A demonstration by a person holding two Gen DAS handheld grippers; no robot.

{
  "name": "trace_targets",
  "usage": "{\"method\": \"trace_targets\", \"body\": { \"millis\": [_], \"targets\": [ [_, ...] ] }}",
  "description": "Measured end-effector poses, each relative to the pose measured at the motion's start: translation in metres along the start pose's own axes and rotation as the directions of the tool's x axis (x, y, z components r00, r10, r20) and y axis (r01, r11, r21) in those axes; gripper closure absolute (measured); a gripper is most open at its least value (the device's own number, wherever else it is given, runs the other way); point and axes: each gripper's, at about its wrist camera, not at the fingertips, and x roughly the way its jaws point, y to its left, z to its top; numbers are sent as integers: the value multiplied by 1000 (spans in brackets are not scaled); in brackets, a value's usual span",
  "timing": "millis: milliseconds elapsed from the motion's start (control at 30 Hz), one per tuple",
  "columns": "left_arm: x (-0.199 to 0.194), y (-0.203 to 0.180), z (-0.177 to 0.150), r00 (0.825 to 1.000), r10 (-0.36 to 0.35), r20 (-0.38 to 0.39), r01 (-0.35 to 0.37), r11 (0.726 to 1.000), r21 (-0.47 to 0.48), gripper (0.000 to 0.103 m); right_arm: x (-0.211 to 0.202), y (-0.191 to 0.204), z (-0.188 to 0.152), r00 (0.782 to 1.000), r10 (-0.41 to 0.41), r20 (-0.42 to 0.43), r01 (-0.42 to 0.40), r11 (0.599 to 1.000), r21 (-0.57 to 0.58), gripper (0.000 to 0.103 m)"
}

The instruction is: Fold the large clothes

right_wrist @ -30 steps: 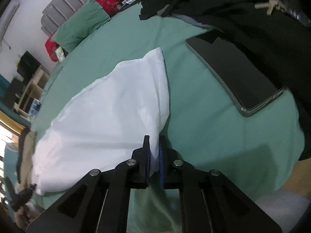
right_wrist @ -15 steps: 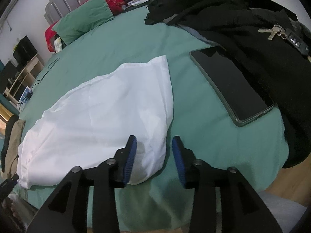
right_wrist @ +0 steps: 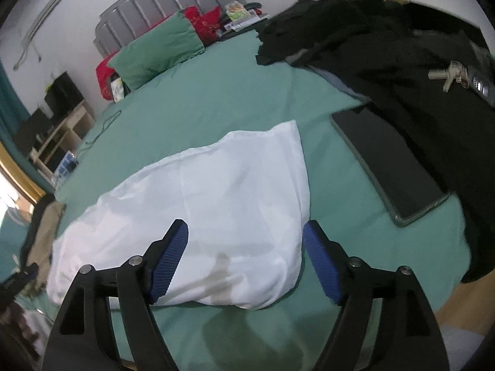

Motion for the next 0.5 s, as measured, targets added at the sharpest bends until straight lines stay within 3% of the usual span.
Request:
{"method": "trace_targets", "body": {
  "millis": [233, 400, 500],
  "targets": [
    [36, -62, 7, 997, -73, -20, 75, 992, 103, 59, 27, -14, -1, 993, 70, -99, -58, 991, 123, 26],
    [62, -89, 7, 988, -145, -62, 151, 981, 125, 59, 38, -3, -2, 988, 114, -104, -103, 989, 105, 8],
    [83, -103, 2, 980, -160, -116, 175, 975, 139, 59, 44, 2, -3, 982, 160, -104, -147, 981, 127, 6]
  ]
}}
